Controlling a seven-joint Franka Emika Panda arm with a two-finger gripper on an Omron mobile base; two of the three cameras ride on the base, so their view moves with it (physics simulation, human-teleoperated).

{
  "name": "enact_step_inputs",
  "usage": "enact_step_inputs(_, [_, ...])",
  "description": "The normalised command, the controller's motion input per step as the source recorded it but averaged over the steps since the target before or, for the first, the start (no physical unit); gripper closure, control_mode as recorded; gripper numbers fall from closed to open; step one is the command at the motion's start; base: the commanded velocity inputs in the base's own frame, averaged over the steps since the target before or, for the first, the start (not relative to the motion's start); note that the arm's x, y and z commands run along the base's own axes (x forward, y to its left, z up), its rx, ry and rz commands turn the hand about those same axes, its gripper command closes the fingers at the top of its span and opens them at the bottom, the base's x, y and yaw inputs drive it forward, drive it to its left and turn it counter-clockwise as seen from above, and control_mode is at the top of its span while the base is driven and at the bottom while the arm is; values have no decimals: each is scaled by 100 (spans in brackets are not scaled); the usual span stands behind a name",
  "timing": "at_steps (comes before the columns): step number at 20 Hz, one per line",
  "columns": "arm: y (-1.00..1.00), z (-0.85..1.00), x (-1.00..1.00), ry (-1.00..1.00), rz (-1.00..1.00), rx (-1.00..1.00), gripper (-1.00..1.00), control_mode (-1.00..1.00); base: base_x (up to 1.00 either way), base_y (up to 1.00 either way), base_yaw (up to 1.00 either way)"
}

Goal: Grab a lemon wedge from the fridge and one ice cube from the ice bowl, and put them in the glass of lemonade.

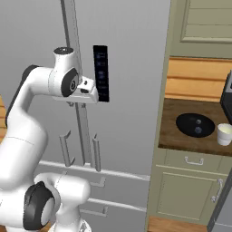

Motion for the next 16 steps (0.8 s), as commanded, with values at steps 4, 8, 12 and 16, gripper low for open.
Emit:
enact_step_inputs(4, [-15, -1, -58, -3, 0, 4, -100, -100, 0, 0, 0])
enact_step_inputs(8, [-19, -12, -77, 0, 2, 0, -100, -100, 0, 0, 0])
enact_step_inputs(12, [-16, -31, -48, 1, 0, 0, -100, -100, 0, 0, 0])
enact_step_inputs(16, [-12, -9, -13, 13, 0, -1, -100, -100, 0, 0, 0])
